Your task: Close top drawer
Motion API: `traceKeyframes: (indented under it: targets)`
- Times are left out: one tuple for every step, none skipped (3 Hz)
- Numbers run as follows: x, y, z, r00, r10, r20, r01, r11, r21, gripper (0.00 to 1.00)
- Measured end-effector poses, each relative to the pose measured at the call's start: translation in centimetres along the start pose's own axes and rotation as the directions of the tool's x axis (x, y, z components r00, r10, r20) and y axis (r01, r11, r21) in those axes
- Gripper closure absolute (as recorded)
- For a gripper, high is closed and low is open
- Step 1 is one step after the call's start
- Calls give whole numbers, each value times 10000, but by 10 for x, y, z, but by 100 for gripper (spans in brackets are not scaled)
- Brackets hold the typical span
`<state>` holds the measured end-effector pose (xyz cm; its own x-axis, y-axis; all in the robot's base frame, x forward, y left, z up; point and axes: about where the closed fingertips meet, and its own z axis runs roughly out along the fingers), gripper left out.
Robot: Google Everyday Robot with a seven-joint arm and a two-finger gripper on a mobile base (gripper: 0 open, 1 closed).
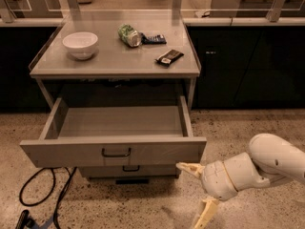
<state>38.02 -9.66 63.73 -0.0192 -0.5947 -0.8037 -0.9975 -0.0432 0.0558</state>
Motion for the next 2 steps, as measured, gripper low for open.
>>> traceKeyframes:
  targets:
    - [9,-13,8,9993,163,-334,-159,9998,120,0]
    - [17,-57,23,9986,363,-388,-345,9983,462,0]
